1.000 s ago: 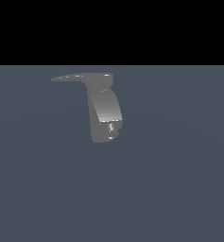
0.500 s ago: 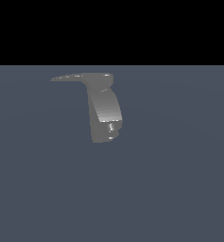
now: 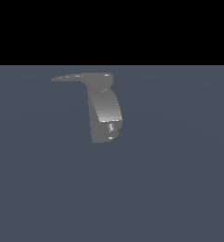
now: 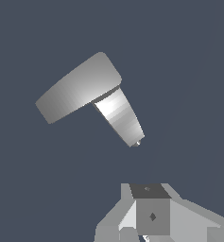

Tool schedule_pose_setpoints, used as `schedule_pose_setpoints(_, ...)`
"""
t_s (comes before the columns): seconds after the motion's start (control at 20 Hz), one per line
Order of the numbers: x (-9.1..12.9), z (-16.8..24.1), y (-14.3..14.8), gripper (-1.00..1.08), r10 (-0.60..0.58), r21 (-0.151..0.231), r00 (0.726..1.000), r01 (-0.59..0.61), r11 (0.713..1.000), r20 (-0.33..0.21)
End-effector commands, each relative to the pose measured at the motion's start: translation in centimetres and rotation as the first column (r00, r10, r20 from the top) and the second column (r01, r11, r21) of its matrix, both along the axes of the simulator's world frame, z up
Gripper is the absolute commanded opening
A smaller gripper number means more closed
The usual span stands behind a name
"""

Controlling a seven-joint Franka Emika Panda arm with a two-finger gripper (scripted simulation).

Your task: Turn on the faucet by rotating a designated handle.

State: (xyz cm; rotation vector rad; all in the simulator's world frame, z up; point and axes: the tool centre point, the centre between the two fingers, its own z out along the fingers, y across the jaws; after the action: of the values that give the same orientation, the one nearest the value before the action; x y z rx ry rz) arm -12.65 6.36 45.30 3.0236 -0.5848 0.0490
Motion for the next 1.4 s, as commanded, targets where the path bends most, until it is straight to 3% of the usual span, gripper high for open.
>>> schedule_pose_setpoints(0.0,1.4,-0.8,0.7,-1.00,-0.049,-0.002,0.999,0.049,0.999,0.006)
schedule_pose_setpoints(0.65,8.0,-5.7,4.8,-1.00,-0.288,0.010,0.957,0.288,0.958,0.031)
schedule_pose_setpoints(1.0,11.1,-8.9,7.3,-1.00,-0.411,0.033,0.911,0.410,0.911,0.035)
schedule_pose_setpoints(1.35,13.9,-12.4,9.9,-1.00,-0.529,0.062,0.848,0.527,0.848,0.028)
